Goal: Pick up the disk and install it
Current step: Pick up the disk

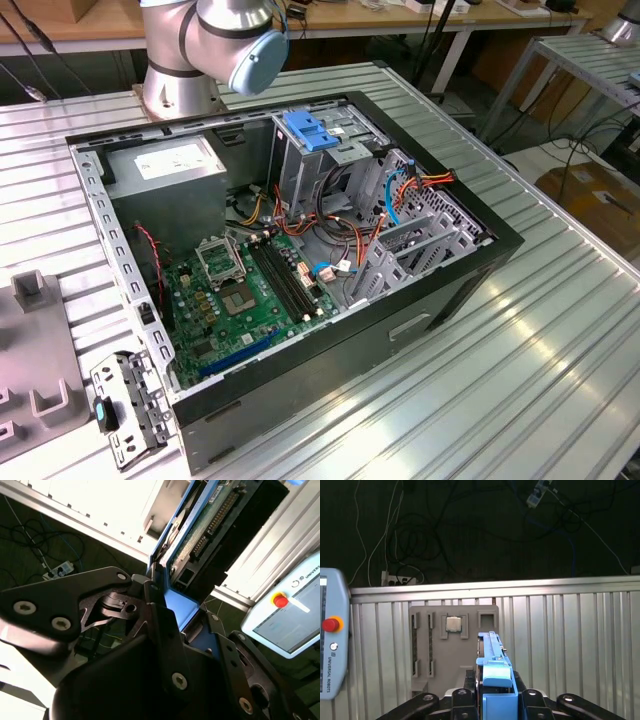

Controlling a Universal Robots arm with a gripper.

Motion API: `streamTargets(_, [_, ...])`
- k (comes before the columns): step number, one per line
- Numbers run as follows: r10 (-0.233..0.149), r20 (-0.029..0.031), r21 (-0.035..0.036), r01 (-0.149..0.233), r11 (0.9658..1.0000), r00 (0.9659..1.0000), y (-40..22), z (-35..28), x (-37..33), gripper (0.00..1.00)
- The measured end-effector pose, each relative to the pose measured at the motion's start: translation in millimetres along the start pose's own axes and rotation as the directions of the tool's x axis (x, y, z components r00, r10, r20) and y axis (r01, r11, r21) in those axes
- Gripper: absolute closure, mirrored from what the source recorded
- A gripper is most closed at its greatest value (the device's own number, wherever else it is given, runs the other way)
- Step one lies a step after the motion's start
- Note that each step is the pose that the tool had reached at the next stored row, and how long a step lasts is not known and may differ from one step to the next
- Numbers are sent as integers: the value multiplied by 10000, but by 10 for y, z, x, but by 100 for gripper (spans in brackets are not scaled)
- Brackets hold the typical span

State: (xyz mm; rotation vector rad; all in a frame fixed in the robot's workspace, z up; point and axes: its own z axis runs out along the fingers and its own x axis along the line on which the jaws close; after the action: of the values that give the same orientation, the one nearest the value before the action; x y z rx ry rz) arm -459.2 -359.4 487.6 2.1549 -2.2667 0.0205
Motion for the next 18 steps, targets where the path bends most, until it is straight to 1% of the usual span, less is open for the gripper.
streamTargets(3, [0,0,-1,0,10000,10000,-46,0,-2,63])
streamTargets(7, [0,0,0,0,10000,10000,-126,0,-6,63])
streamTargets(10, [0,0,0,0,10000,10000,-170,0,-9,63])
streamTargets(18, [0,0,-1,0,10000,10000,-172,-1,-9,63])
